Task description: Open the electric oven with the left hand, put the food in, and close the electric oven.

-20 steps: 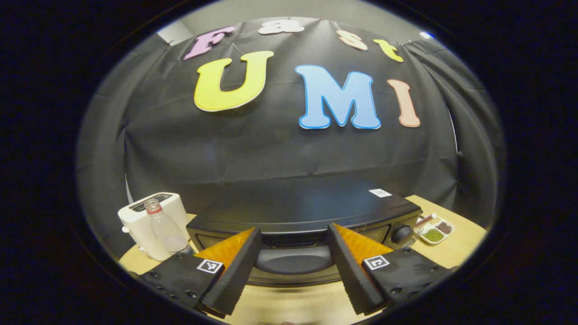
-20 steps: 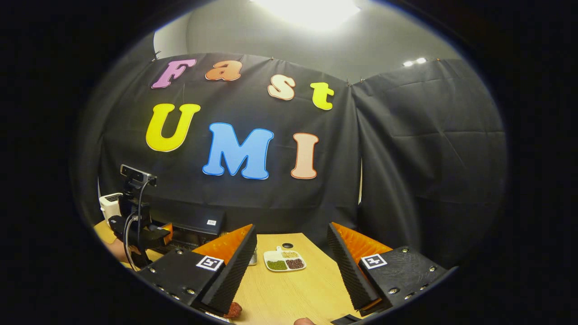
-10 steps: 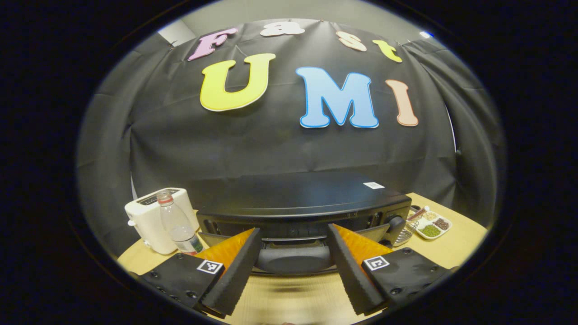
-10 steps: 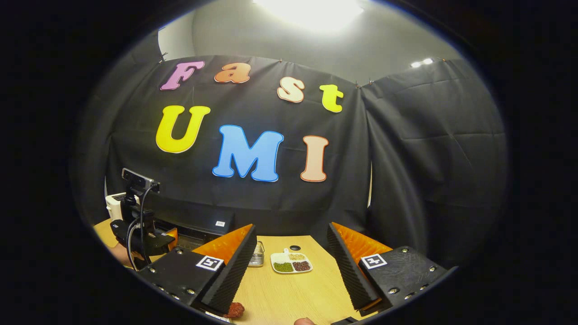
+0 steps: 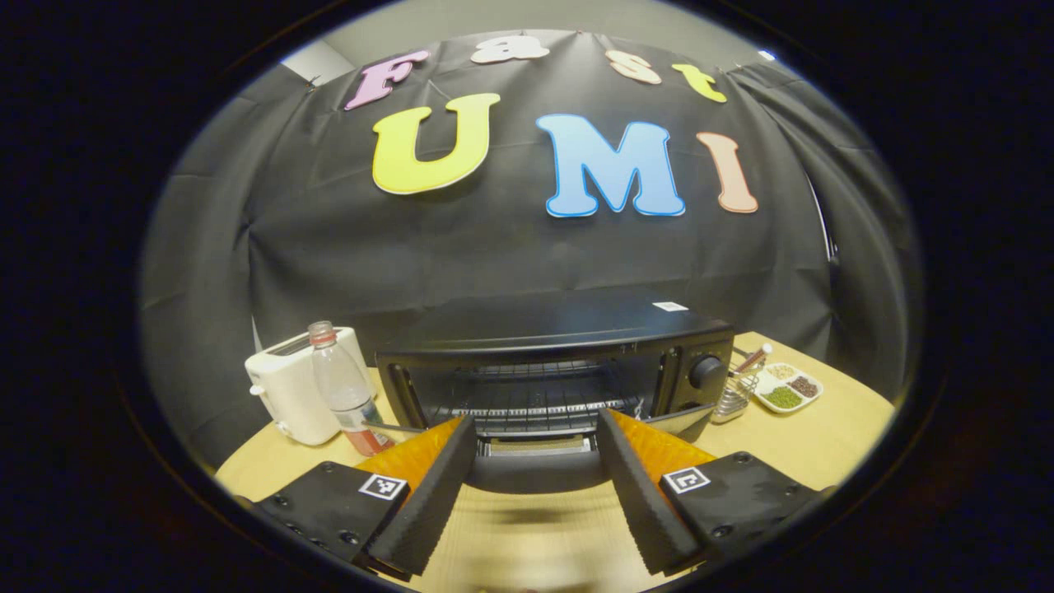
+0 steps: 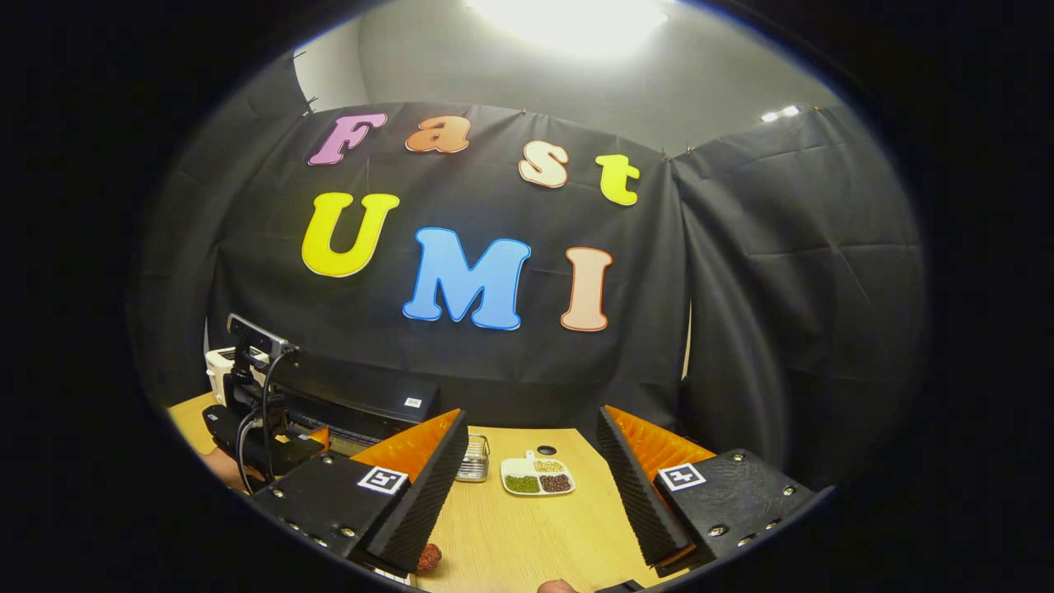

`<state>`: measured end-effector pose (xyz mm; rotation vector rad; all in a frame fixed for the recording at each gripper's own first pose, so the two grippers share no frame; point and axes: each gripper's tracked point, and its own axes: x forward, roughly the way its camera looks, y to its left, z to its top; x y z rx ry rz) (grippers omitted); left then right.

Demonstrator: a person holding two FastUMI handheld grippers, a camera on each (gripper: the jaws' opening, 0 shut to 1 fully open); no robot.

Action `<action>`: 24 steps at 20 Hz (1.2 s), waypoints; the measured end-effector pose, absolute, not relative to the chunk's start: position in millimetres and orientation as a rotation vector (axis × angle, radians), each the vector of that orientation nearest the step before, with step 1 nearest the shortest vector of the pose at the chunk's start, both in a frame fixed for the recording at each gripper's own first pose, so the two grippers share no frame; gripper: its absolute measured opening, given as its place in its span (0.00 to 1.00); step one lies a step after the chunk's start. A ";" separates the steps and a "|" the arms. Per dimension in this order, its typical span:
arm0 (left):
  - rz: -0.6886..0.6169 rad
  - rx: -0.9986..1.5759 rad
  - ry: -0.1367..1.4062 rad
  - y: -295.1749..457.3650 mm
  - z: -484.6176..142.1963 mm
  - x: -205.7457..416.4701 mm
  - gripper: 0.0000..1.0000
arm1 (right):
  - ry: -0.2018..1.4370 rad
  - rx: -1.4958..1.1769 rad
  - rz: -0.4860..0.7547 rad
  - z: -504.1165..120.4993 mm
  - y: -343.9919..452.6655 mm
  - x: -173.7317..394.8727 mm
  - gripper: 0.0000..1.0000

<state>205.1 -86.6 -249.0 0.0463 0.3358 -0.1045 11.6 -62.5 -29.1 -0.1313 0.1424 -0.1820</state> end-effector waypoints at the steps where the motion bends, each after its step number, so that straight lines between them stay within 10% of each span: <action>1: -0.103 0.047 0.339 -86.4 -250.7 202.8 1.00 | 0.145 -0.135 -0.181 -29.9 -64.6 10.8 0.95; 24: -0.085 0.031 0.569 -88.1 -342.4 121.7 0.98 | 0.201 -0.119 -0.036 -47.5 -43.3 11.4 0.95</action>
